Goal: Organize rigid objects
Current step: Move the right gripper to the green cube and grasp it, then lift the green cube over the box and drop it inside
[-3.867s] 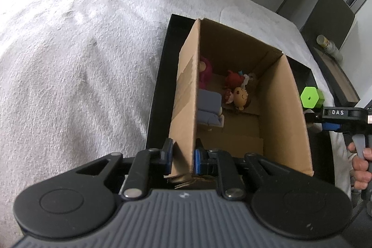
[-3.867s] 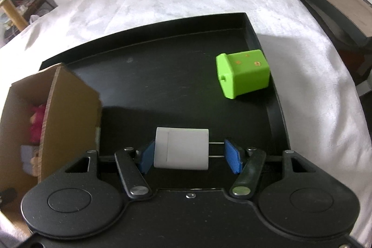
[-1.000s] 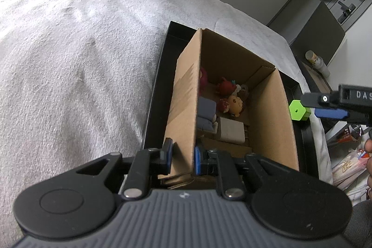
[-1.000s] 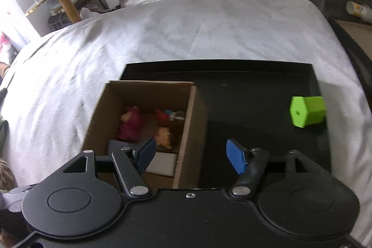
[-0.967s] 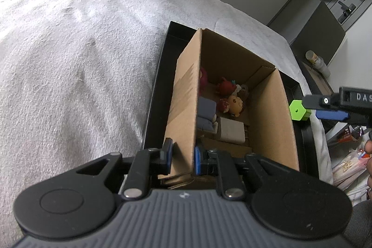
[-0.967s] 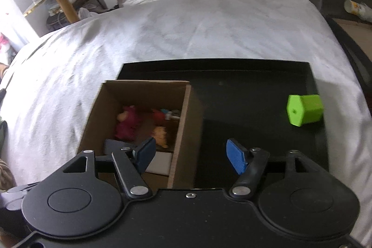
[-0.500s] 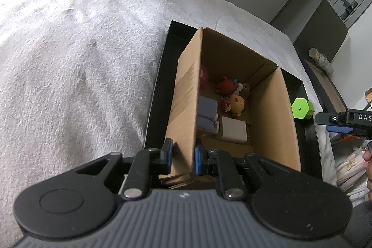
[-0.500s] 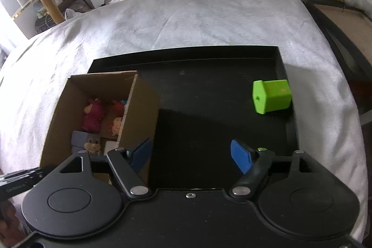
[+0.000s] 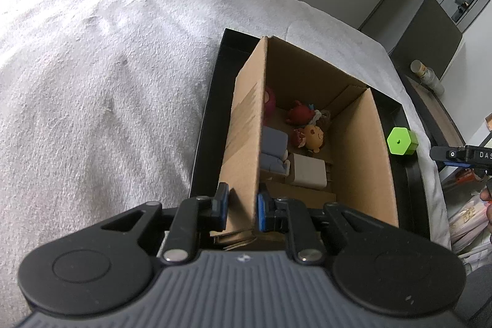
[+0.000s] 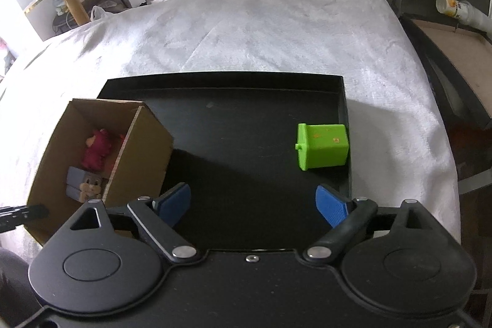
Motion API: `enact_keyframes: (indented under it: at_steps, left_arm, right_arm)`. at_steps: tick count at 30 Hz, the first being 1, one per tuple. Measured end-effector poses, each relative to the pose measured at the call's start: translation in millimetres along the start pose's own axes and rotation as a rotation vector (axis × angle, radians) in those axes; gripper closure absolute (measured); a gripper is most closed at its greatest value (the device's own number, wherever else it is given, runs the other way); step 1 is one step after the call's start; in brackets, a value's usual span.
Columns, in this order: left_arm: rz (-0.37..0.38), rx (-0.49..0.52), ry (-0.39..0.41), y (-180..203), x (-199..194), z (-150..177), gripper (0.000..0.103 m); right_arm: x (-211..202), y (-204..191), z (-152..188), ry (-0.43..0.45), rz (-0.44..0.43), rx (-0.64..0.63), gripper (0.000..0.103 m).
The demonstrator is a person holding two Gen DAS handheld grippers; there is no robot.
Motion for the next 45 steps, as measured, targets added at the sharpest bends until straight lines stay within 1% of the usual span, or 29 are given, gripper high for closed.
enact_keyframes:
  at_steps: [4, 9, 13, 16, 19, 25, 27, 30, 33, 35, 36, 37, 38, 43, 45]
  left_arm:
    - [-0.003, 0.007, 0.002, 1.3, -0.5, -0.2, 0.086]
    - [-0.007, 0.012, 0.005, 1.9, 0.1, -0.7, 0.086]
    - [-0.011, 0.013, 0.007, 2.0, 0.8, -0.8, 0.086]
    - [-0.011, 0.006, 0.007, 1.4, 1.3, -1.2, 0.086]
    - [-0.016, 0.01, 0.005, 1.1, 2.0, -1.2, 0.086]
    - [-0.022, 0.004, 0.0, -1.5, 3.8, -1.3, 0.086]
    - [-0.021, 0.005, 0.001, -0.9, 4.1, -1.5, 0.086]
    - [-0.024, 0.006, -0.001, -0.6, 5.1, -1.5, 0.086]
    - [-0.025, 0.005, -0.002, -0.3, 5.7, -1.4, 0.086]
    - [-0.025, 0.005, -0.002, -0.4, 5.7, -1.4, 0.086]
    - [-0.024, 0.005, -0.002, -0.4, 5.7, -1.4, 0.086]
    - [-0.024, 0.005, -0.002, -0.4, 5.7, -1.4, 0.086]
    - [-0.025, 0.005, -0.002, -0.4, 5.7, -1.4, 0.086]
    - [-0.025, 0.006, -0.001, -0.2, 6.0, -1.4, 0.086]
    - [-0.023, 0.006, 0.0, -0.2, 5.9, -1.4, 0.086]
  right_arm:
    - [5.4, 10.1, 0.9, 0.024, -0.017, -0.012, 0.014]
    - [13.9, 32.0, 1.9, 0.068, -0.014, 0.073, 0.017]
    - [20.4, 46.7, -4.2, 0.126, 0.024, 0.053, 0.018]
    - [27.4, 59.8, -6.6, 0.136, 0.044, 0.076, 0.022]
    - [35.6, 68.6, -8.3, 0.139, 0.046, 0.102, 0.023]
    - [48.7, 75.3, -9.3, 0.15, 0.06, 0.082, 0.023]
    - [51.5, 76.0, -9.4, 0.148, 0.048, 0.09, 0.023]
    - [57.8, 75.1, -8.8, 0.144, 0.046, 0.067, 0.023]
    - [64.9, 75.6, -7.5, 0.133, 0.053, 0.051, 0.027]
    - [68.3, 76.5, -6.2, 0.127, 0.061, 0.042, 0.033]
    - [69.6, 77.3, -5.6, 0.124, 0.071, 0.032, 0.035]
    - [70.3, 77.2, -4.9, 0.121, 0.078, 0.022, 0.04]
    - [70.8, 77.1, -4.6, 0.118, 0.079, 0.016, 0.049]
    - [66.4, 77.7, -5.3, 0.126, 0.063, 0.026, 0.055]
    - [63.2, 77.0, -5.7, 0.13, 0.048, 0.036, 0.055]
Point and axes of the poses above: each gripper's, at about its wrist camera, not at the fingertips, and x roughly the way its jaws point, y to its right, z to its underside, the point moved 9 cm from there along x, roughly the way its jaws point, and after that the axes turned 10 degrees about y, right-handed, at the moved point
